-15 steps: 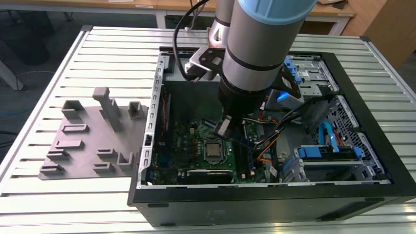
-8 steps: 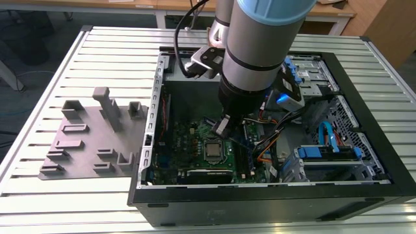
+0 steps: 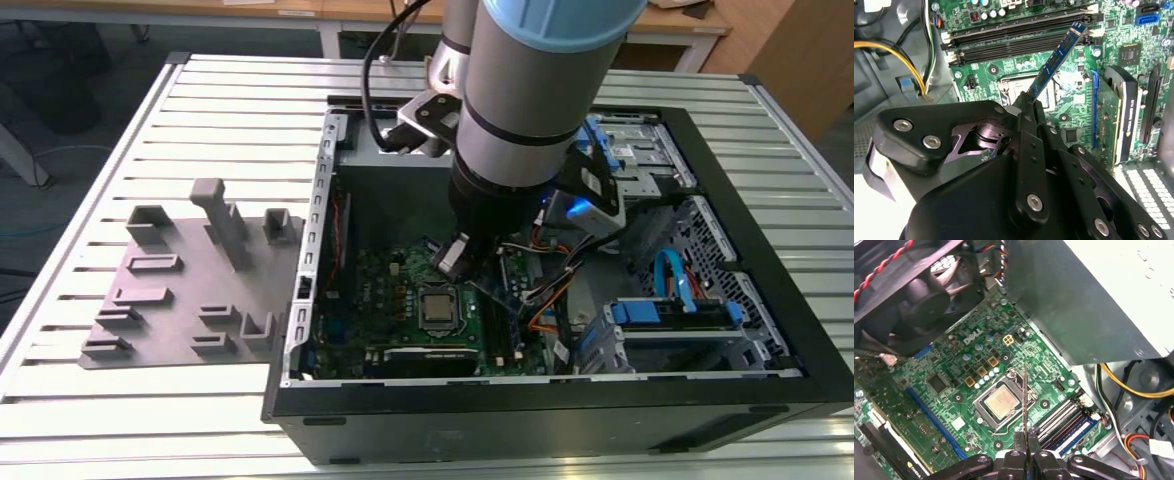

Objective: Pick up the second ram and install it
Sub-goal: 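Insert the second ram into the second slot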

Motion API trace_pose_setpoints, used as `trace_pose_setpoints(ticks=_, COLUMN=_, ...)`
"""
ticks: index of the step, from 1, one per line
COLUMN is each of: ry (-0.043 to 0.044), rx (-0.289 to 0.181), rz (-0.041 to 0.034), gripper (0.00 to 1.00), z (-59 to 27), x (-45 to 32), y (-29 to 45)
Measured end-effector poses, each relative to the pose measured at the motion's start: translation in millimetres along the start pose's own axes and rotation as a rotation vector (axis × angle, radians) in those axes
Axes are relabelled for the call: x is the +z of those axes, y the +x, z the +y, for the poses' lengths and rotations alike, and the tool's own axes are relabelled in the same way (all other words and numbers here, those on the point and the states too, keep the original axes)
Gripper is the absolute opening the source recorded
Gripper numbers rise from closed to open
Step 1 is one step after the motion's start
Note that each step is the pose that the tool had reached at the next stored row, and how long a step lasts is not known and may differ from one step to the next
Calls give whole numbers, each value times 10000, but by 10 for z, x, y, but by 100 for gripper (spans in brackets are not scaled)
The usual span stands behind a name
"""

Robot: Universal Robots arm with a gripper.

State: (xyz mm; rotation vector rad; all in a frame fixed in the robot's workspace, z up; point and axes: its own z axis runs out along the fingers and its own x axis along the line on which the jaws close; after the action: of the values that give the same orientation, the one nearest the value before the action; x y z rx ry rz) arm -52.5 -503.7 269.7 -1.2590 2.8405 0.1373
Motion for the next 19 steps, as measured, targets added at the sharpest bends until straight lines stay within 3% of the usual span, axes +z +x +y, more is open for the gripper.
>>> trace_pose_setpoints(ticks=19, ry=120, rx=1717, rz=-106, gripper=11, z=0, x=1, y=0)
